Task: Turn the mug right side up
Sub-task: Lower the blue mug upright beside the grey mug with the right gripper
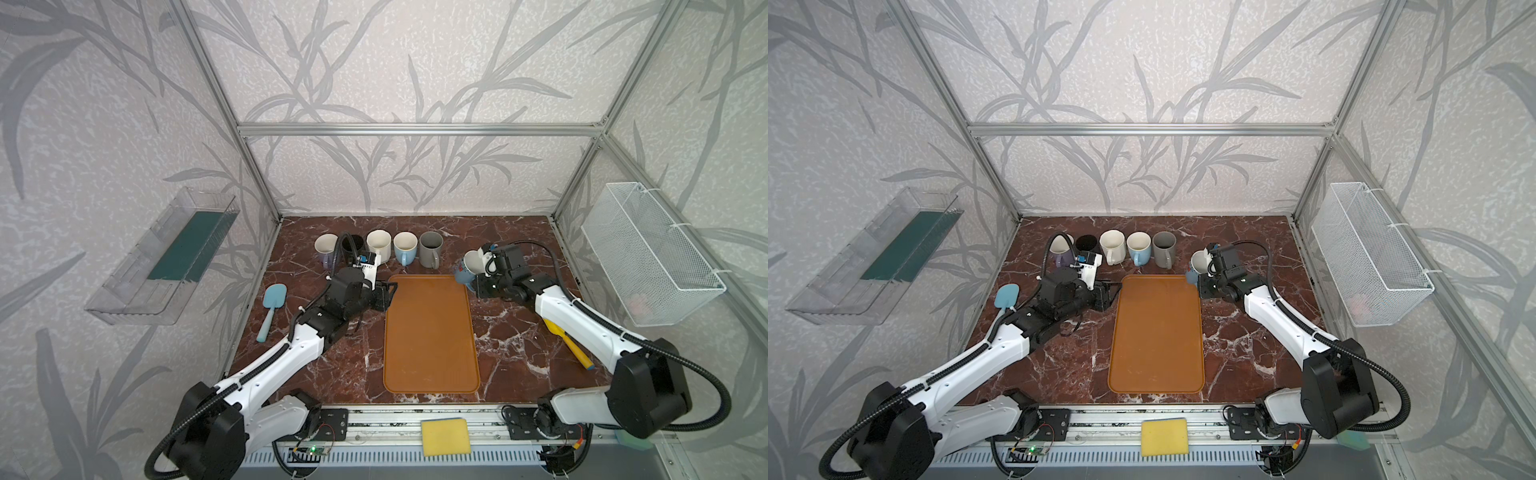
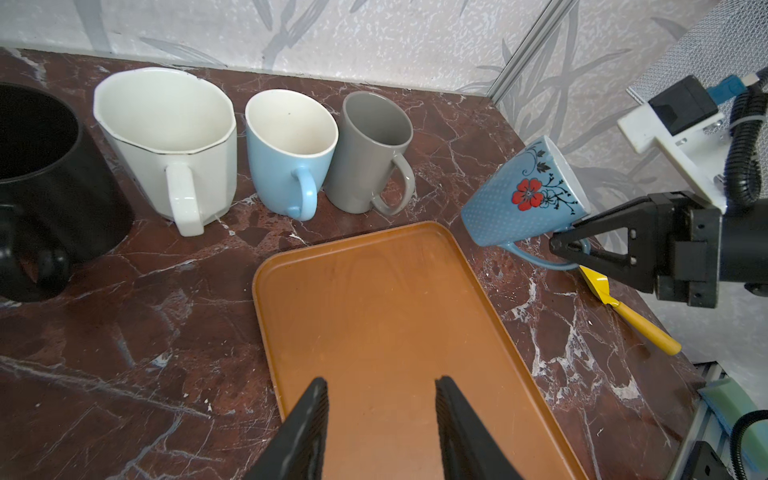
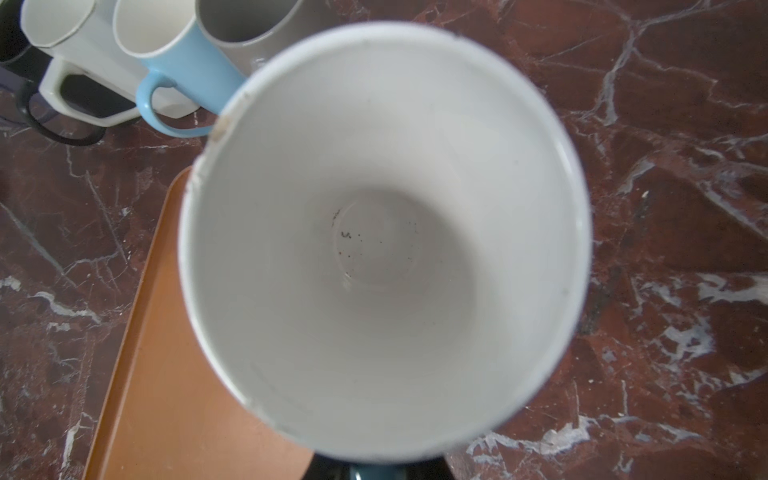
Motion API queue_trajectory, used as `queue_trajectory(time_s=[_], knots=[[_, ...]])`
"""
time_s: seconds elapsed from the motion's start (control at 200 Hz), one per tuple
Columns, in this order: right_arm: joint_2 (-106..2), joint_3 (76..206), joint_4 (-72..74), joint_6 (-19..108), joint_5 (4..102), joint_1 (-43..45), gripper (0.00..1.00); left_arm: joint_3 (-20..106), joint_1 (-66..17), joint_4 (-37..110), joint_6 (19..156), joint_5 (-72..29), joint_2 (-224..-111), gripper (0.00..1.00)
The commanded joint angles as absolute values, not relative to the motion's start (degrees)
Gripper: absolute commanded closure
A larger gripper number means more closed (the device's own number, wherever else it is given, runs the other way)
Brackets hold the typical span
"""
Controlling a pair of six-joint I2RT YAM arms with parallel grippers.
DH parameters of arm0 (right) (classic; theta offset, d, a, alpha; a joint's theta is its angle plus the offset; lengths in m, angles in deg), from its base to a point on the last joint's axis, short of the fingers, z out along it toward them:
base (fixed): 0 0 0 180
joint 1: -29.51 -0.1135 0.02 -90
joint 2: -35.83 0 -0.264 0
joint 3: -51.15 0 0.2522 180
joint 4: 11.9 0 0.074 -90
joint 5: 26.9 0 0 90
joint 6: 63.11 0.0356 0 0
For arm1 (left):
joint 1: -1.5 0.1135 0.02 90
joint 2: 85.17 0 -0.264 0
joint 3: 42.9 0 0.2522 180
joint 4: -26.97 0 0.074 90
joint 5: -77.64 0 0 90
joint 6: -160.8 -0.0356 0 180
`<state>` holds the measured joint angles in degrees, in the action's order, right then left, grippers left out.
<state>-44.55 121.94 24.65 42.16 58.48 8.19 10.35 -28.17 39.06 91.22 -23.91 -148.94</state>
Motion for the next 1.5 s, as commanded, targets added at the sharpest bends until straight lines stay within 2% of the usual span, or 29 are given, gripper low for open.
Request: queue_trajectory(time_s=[0.0, 0.66, 1.494], knots=[[-46.42, 126.74, 24.91, 39.66, 60.83, 8.59, 1.0, 10.03, -28.52, 39.52, 90.14, -22.78, -148.46, 0.55], [-64.41, 144.47, 30.36, 38.07, 64.06, 9.69, 1.0, 9.98, -29.16, 41.33, 88.09, -20.75, -146.64, 0.56], [-74.68, 155.73, 35.77, 37.64, 63.35, 10.26, 1.0, 8.31, -29.35, 43.72, 87.69, -18.4, -144.17, 0.56]])
